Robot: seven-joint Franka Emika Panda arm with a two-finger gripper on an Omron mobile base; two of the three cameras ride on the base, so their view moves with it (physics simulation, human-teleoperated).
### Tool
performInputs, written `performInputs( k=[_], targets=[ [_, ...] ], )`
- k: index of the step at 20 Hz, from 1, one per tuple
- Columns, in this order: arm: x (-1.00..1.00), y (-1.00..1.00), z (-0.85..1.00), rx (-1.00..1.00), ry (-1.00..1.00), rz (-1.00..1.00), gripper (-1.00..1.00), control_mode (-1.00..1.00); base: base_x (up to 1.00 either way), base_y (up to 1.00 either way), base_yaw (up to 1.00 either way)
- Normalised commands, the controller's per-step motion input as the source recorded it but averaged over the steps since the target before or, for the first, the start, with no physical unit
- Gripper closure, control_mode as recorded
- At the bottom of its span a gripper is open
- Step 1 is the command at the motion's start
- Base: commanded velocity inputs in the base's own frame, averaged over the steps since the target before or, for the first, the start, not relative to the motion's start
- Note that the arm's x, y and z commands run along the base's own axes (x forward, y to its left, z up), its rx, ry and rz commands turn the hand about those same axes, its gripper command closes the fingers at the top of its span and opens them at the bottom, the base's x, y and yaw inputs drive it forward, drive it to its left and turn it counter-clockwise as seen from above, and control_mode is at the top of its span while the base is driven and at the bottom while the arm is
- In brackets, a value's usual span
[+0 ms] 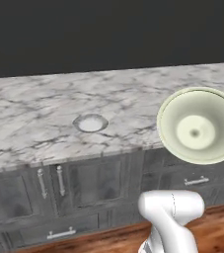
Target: Move the bowls from the cabinet to the plates on the dining table.
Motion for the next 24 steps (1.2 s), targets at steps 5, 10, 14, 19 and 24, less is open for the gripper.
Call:
performInputs(
  k=[5,10,14,19,24],
  targets=[
    [0.0,0.0,0.0,0.0,0.0,0.0,1.0,1.0,0.0,-0.02,-0.41],
    [0.0,0.0,0.0,0.0,0.0,0.0,1.0,1.0,-0.03,-0.04,-0.23],
    [0.0,0.0,0.0,0.0,0.0,0.0,1.0,1.0,0.0,0.22,0.0],
    [0.0,0.0,0.0,0.0,0.0,0.0,1.0,1.0,0.0,0.65,0.0],
    [0.0,0.0,0.0,0.0,0.0,0.0,1.0,1.0,0.01,0.7,0.0]
  ],
)
